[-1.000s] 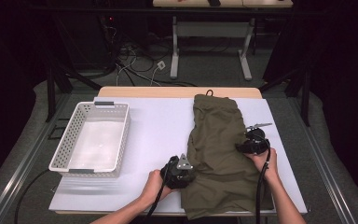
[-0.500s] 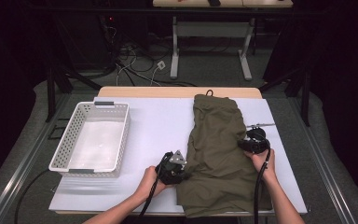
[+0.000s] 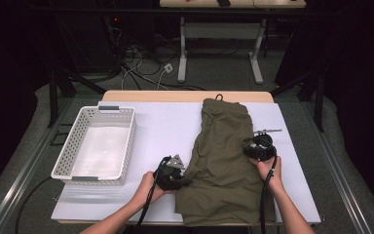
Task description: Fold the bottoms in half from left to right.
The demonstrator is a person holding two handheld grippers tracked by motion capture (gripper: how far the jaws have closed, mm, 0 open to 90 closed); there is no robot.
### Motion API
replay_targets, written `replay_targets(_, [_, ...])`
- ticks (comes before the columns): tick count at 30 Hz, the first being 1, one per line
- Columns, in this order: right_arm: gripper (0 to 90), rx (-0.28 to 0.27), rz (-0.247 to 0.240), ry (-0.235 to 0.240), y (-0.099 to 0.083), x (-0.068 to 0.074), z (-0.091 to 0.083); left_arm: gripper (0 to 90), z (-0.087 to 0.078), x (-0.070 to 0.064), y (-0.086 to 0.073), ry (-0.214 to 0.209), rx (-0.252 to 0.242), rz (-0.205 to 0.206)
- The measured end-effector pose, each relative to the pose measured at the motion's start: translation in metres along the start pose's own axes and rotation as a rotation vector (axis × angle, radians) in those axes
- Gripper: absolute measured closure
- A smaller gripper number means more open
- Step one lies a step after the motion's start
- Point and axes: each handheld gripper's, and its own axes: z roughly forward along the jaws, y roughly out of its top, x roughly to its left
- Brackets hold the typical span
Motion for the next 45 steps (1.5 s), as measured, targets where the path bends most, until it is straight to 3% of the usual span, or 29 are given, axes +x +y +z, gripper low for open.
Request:
replay_targets(6, [81.4,0.015,-0.033,-0.013,0.003,0.0,-0.004,85.2,-0.003,0.0,-0.004,-0.001,-0.005,-0.01])
replay_targets(9, [82.4,-0.013,-0.063,-0.103,0.004,-0.006,-0.013,85.1,-0.001,-0.003,-0.005,0.0,0.009,-0.001])
replay_targets(14, [81.9,0.013,-0.096,-0.122,-0.001,-0.01,-0.005,83.7,-0.001,-0.006,-0.004,0.014,0.016,0.007])
replay_targets(16, [81.2,0.005,-0.105,-0.126,0.0,-0.01,-0.004,74.1,-0.003,-0.007,-0.004,0.012,0.017,-0.006])
replay_targets(17, [77.3,-0.002,-0.098,-0.12,0.001,-0.011,-0.005,63.0,-0.003,-0.007,-0.003,0.015,0.019,-0.01])
replay_targets(19, [56.0,0.001,-0.093,-0.093,0.002,-0.013,-0.003,45.6,0.0,-0.009,-0.004,0.02,0.016,-0.034])
replay_targets(20, [50.4,0.007,-0.086,-0.075,0.003,-0.014,-0.001,40.3,0.004,-0.01,-0.004,0.025,0.018,-0.046])
replay_targets(22, [48.3,0.008,-0.077,-0.058,0.003,-0.015,0.003,37.4,0.008,-0.013,-0.005,0.047,0.007,-0.027])
replay_targets(23, [48.7,0.003,-0.083,-0.056,0.003,-0.015,0.004,41.8,0.009,-0.016,-0.005,0.062,-0.007,-0.006])
replay_targets(26, [56.0,-0.001,-0.099,-0.053,0.004,-0.01,0.006,67.9,0.012,-0.022,-0.007,0.103,-0.033,0.043])
replay_targets(29, [73.3,-0.009,-0.103,-0.024,0.005,-0.007,0.008,82.9,0.011,-0.022,-0.006,0.095,-0.024,0.057])
replay_targets(34, [82.3,-0.015,-0.083,0.004,0.006,-0.004,0.011,85.6,0.003,-0.015,-0.007,0.07,-0.019,0.05])
replay_targets(45, [83.3,-0.013,-0.089,0.03,0.011,0.012,0.018,85.8,-0.012,-0.008,-0.017,0.071,-0.021,0.018])
